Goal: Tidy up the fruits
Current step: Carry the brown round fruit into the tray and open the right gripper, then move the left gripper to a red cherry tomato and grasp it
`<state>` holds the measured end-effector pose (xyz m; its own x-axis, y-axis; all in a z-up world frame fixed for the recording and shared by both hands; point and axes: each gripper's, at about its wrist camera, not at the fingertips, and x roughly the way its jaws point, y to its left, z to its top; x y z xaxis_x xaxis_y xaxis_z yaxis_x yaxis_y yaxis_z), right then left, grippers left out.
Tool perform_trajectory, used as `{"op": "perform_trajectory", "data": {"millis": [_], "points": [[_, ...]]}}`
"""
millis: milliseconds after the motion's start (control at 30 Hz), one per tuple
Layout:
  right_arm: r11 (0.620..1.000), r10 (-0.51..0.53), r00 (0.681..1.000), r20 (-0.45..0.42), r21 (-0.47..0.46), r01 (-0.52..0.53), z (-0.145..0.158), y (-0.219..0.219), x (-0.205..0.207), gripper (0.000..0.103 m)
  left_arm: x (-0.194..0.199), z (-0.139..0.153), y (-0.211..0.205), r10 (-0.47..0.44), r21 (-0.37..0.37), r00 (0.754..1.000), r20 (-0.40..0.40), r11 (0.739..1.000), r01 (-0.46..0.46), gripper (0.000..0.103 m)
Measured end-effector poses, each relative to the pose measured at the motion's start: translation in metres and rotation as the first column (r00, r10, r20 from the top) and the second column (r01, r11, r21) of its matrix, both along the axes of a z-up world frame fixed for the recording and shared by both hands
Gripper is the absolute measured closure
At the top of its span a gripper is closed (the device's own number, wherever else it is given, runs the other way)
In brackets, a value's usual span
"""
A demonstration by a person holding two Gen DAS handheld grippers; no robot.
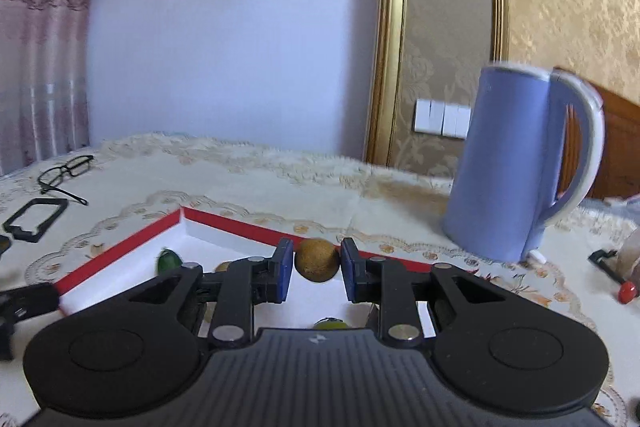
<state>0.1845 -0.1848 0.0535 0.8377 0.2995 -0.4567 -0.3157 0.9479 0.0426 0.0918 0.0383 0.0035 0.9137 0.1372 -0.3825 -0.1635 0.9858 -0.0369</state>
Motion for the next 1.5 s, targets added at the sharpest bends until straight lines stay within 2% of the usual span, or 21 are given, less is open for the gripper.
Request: {"op": "perform_trajectory", "data": {"millis": [33, 100, 233, 300, 367, 433, 500, 567, 700, 900, 967, 1033, 1067, 1100, 1233, 1400, 1500], "points": [[1.0, -0.012, 1.0, -0.025, -0.007, 0.012, -0.001, 0.0, 0.002, 0.069, 0.0, 0.0, 0.0, 0.001, 0.0, 1.0, -0.001, 1.0, -0.001, 0.0], [0.999, -0.029, 0.999, -0.04, -0.017, 0.029, -0.001, -0.001, -0.006, 0.053, 0.0, -0.001, 0.001, 0.001, -0.003, 1.0, -0.003, 1.0, -0.001, 0.0], [1.0, -0.006, 1.0, 0.017, -0.019, 0.006, 0.006, -0.005, -0.052, 0.043, 0.002, -0.001, 0.002, 0.0, -0.013, 1.0, -0.018, 1.0, 0.0, 0.0], [1.0, -0.005, 0.998, 0.07, -0.029, 0.007, 0.006, -0.005, -0.084, 0.023, 0.003, -0.002, 0.003, 0.001, -0.017, 1.0, -0.022, 1.0, -0.002, 0.0], [0.998, 0.002, 0.992, 0.127, -0.069, 0.006, 0.001, -0.001, -0.112, 0.016, 0.003, -0.002, 0.003, 0.006, -0.016, 1.0, -0.023, 1.0, -0.007, 0.0], [0.988, 0.026, 0.988, 0.15, -0.152, -0.003, -0.005, 0.01, -0.126, 0.015, 0.004, -0.002, 0.004, 0.011, -0.014, 1.0, -0.025, 1.0, -0.011, 0.0], [0.963, 0.052, 0.984, 0.172, -0.27, -0.003, -0.013, 0.025, -0.135, 0.015, 0.004, -0.002, 0.003, 0.017, -0.012, 1.0, -0.027, 1.0, -0.017, 0.0], [0.938, 0.076, 0.978, 0.195, -0.347, -0.004, -0.017, 0.038, -0.139, 0.015, 0.004, -0.002, 0.004, 0.021, -0.013, 0.999, -0.025, 1.0, -0.021, 0.0], [0.919, 0.11, 0.977, 0.18, -0.393, -0.031, -0.019, 0.053, -0.133, 0.014, 0.005, -0.002, 0.006, 0.021, -0.025, 0.999, -0.03, 0.999, -0.022, 0.0], [0.876, 0.087, 0.981, 0.173, -0.483, 0.007, -0.028, 0.069, -0.129, 0.014, 0.004, -0.002, 0.007, 0.024, -0.033, 0.999, -0.028, 0.999, -0.025, 0.0], [0.892, 0.142, 0.977, 0.158, -0.449, -0.057, -0.024, 0.069, -0.137, 0.014, 0.004, -0.002, 0.007, 0.028, -0.035, 0.999, -0.029, 0.999, -0.029, 0.0], [0.931, 0.22, 0.965, 0.141, -0.327, -0.165, -0.011, 0.061, -0.146, 0.014, 0.005, -0.002, 0.008, 0.03, -0.041, 0.999, -0.031, 0.999, -0.031, 0.0], [0.945, 0.209, 0.968, 0.14, -0.282, -0.164, -0.006, 0.056, -0.146, 0.013, 0.005, -0.002, 0.009, 0.031, -0.043, 0.999, -0.032, 0.999, -0.032, 0.0], [0.955, 0.179, 0.973, 0.144, -0.264, -0.136, -0.001, 0.051, -0.145, 0.012, 0.005, -0.002, 0.009, 0.032, -0.045, 0.999, -0.034, 0.998, -0.033, 0.0], [0.956, 0.064, 0.986, 0.155, -0.293, -0.016, 0.001, 0.037, -0.138, 0.011, 0.006, -0.002, 0.01, 0.028, -0.052, 0.999, -0.04, 0.998, -0.03, 0.0], [0.995, 0.029, 0.998, 0.058, -0.096, -0.023, -0.004, 0.006, -0.133, 0.011, 0.006, -0.002, 0.009, 0.018, -0.052, 0.999, -0.051, 0.998, -0.021, 0.0], [0.998, -0.052, 0.998, 0.023, -0.04, 0.053, -0.005, -0.007, -0.134, 0.011, -0.002, -0.002, 0.008, -0.068, -0.077, 0.995, -0.076, 0.995, 0.062, 0.0]]}}
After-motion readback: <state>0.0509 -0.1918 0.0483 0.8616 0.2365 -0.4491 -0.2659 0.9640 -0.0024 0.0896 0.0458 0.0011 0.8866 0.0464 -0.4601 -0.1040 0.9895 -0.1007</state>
